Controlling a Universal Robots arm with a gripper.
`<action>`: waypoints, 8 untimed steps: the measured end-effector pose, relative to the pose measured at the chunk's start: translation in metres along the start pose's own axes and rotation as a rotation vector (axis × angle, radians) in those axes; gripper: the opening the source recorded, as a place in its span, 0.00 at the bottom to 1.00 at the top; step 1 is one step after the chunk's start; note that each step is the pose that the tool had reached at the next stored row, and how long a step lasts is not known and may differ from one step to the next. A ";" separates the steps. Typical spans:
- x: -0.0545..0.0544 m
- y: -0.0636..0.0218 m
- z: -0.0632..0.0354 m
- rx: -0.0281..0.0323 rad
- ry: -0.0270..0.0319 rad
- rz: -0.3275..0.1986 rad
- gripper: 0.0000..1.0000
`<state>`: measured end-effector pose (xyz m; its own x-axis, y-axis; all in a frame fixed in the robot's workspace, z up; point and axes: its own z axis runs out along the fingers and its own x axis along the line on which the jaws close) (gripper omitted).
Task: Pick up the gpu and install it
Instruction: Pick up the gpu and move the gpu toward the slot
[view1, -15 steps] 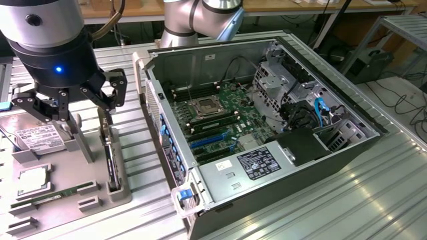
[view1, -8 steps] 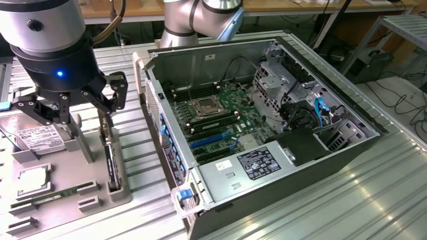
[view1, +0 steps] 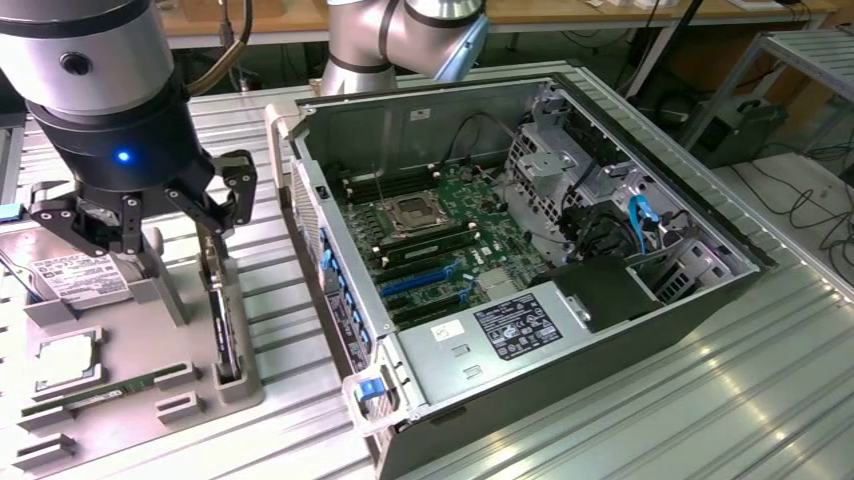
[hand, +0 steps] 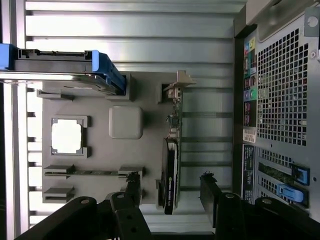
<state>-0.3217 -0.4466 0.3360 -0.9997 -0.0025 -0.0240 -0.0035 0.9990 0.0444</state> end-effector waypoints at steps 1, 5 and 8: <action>0.000 -0.0002 0.0006 0.0000 0.0000 0.000 0.60; 0.000 -0.0012 0.0031 0.0000 0.0000 0.000 0.60; 0.000 -0.0015 0.0052 0.0000 0.0000 0.000 0.60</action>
<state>-0.3217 -0.4479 0.3307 -0.9997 -0.0025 -0.0240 -0.0035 0.9990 0.0443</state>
